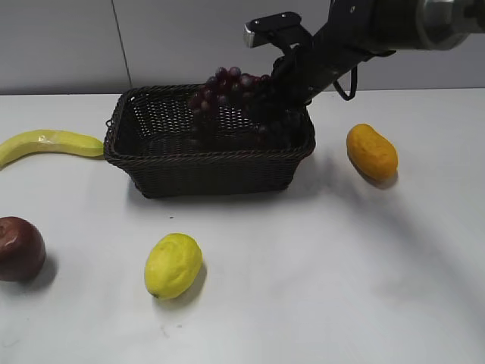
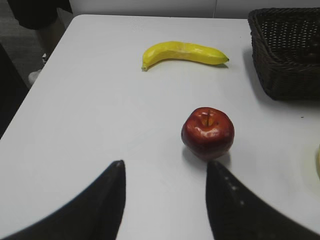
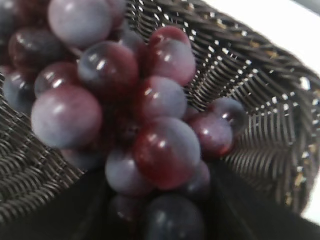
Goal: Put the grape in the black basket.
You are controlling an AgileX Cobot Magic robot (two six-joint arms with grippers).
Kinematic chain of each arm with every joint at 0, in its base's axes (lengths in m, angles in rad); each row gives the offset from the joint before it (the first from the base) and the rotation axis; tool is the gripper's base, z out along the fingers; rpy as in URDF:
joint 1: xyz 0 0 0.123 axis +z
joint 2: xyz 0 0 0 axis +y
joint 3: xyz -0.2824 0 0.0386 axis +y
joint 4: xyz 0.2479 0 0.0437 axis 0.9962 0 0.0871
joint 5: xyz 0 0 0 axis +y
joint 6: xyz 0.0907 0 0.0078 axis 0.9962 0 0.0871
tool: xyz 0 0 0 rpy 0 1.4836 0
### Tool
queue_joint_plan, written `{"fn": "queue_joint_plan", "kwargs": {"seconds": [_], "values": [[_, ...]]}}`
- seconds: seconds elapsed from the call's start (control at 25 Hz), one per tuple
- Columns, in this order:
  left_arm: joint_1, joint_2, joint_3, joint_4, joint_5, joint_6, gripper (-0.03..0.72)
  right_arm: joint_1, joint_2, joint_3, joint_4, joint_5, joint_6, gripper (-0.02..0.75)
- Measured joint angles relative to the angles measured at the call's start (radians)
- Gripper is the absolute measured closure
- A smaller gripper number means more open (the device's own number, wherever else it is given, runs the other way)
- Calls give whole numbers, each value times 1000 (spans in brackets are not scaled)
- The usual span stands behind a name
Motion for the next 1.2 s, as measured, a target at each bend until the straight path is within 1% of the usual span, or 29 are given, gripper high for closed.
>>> {"fn": "queue_joint_plan", "kwargs": {"seconds": [0.36, 0.4, 0.44, 0.52, 0.56, 0.6, 0.76, 0.96, 1.04, 1.2], "values": [[0, 0, 0, 0, 0, 0, 199, 3, 41, -8, 35, -21, -3, 428], [0, 0, 0, 0, 0, 0, 199, 3, 41, -15, 39, -16, -3, 416], [0, 0, 0, 0, 0, 0, 199, 3, 41, -26, 41, -8, -3, 364], [0, 0, 0, 0, 0, 0, 199, 3, 41, -57, 45, 30, -3, 202], [0, 0, 0, 0, 0, 0, 199, 3, 41, -79, 46, 52, -3, 150], [0, 0, 0, 0, 0, 0, 199, 3, 39, -102, 47, 71, -3, 123], [0, 0, 0, 0, 0, 0, 199, 3, 19, -186, 49, 167, -4, 101], [0, 0, 0, 0, 0, 0, 199, 3, -44, -278, 29, 321, -4, 99], [0, 0, 0, 0, 0, 0, 199, 3, -89, -290, -5, 382, 12, 100], [0, 0, 0, 0, 0, 0, 199, 2, -194, -294, -115, 522, 90, 101]]}}
